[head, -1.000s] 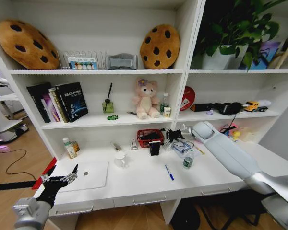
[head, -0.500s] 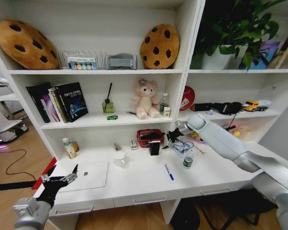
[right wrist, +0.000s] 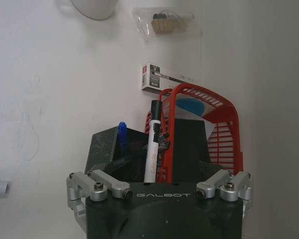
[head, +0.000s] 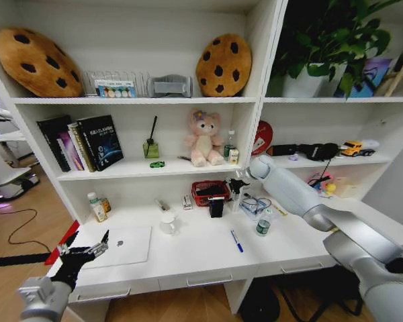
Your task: Organize the objects on the table.
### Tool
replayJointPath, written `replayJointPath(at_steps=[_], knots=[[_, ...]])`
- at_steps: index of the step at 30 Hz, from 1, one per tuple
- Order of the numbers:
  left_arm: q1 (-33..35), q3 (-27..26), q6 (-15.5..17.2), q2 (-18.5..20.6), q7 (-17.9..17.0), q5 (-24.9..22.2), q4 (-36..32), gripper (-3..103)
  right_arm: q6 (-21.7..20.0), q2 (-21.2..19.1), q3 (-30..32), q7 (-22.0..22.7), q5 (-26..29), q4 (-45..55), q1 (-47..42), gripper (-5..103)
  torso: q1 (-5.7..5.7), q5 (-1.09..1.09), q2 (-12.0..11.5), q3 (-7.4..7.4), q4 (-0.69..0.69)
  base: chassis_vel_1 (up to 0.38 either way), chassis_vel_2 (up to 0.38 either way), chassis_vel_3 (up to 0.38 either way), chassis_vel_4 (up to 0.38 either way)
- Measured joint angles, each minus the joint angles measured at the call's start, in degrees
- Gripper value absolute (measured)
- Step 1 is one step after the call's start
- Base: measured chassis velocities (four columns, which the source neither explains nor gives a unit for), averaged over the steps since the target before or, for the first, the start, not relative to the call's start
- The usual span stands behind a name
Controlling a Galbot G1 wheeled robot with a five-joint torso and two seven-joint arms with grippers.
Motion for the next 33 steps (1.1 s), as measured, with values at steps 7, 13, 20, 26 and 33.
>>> replayJointPath(at_steps=[7,13,20,26,33], knots=[[0.0,0.0,0.0,0.0,0.0,0.0,0.0,100,2.0,3.1,0.8,2.2,-1.9,-3.4,-0.5,88,0.00,-0.01,0.0,0.00,0.03,0.000,0.000,0.000,0.000],[0.0,0.0,0.0,0.0,0.0,0.0,0.0,100,2.4,4.3,0.8,2.6,-2.8,-4.6,-0.5,84,0.00,-0.01,0.0,0.00,0.01,0.000,0.000,0.000,0.000],[0.0,0.0,0.0,0.0,0.0,0.0,0.0,100,2.7,2.3,2.5,1.9,-3.2,-3.2,-1.7,73,-0.01,0.00,0.0,0.00,0.00,0.000,0.000,0.000,0.000],[0.0,0.0,0.0,0.0,0.0,0.0,0.0,100,3.2,1.6,2.9,1.8,-3.8,-3.2,-2.3,68,-0.01,0.00,0.0,0.00,0.01,0.000,0.000,0.000,0.000],[0.0,0.0,0.0,0.0,0.0,0.0,0.0,100,3.4,2.4,3.1,3.0,-4.4,-5.3,-2.7,62,-0.01,0.00,0.0,0.00,0.00,0.000,0.000,0.000,0.000]])
